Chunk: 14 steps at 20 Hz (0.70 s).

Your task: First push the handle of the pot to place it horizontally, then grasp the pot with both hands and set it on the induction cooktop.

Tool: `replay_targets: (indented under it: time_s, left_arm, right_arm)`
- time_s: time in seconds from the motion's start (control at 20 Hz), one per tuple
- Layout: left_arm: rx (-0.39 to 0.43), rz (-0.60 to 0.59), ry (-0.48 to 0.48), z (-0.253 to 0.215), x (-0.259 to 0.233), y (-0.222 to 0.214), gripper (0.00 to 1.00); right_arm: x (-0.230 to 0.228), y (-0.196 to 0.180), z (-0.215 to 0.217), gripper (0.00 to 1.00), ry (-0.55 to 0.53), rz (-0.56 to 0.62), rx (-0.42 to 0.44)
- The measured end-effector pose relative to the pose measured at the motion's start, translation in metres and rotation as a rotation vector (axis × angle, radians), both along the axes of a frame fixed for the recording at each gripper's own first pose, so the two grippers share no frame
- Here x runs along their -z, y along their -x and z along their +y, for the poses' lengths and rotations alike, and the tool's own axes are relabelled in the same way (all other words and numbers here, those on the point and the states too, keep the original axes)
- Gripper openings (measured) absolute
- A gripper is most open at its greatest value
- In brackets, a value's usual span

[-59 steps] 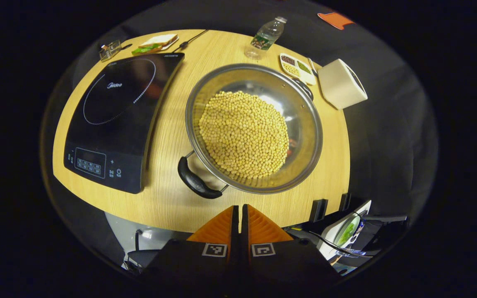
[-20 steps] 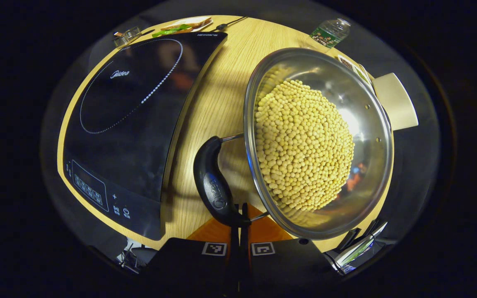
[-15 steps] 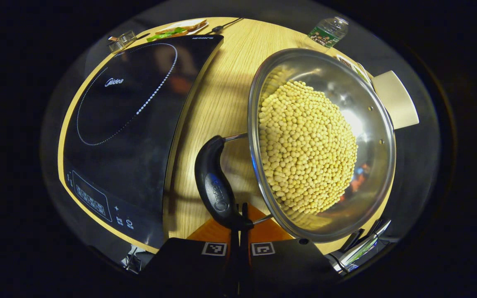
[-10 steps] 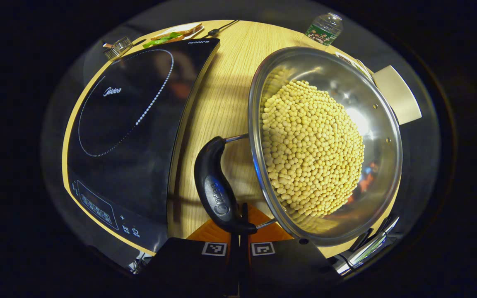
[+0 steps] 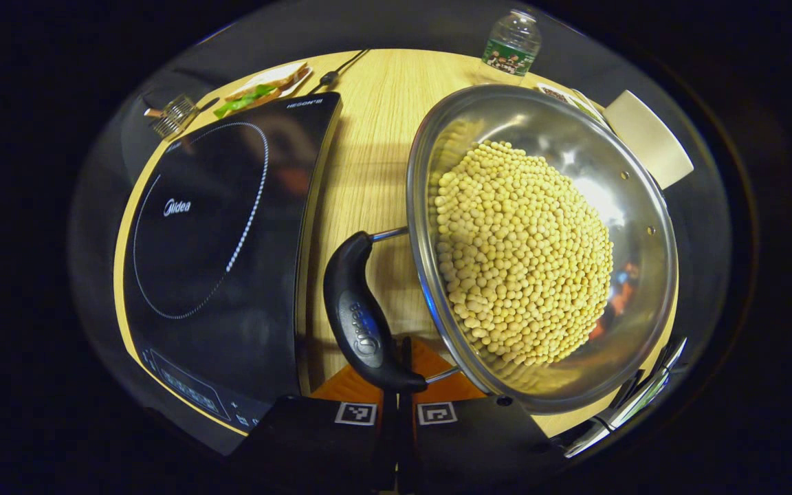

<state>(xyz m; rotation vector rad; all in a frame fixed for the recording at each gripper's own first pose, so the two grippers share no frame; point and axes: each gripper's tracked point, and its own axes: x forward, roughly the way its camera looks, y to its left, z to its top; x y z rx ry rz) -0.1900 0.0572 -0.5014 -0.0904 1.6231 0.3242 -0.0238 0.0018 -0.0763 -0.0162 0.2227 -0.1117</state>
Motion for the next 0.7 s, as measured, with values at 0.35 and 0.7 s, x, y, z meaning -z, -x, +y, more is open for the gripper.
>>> replay_targets:
  time_s: [0.35,0.7]
  left_arm:
    - [0.075,-0.027,0.029,0.006,-0.005,-0.012,0.08]
    - [0.153,-0.063,0.041,0.010,-0.012,-0.024,0.09]
  right_arm:
    - [0.006,0.002,0.039,0.93,0.016,0.039,-0.002]
    - [0.033,0.011,0.088,0.93,-0.023,0.129,-0.023]
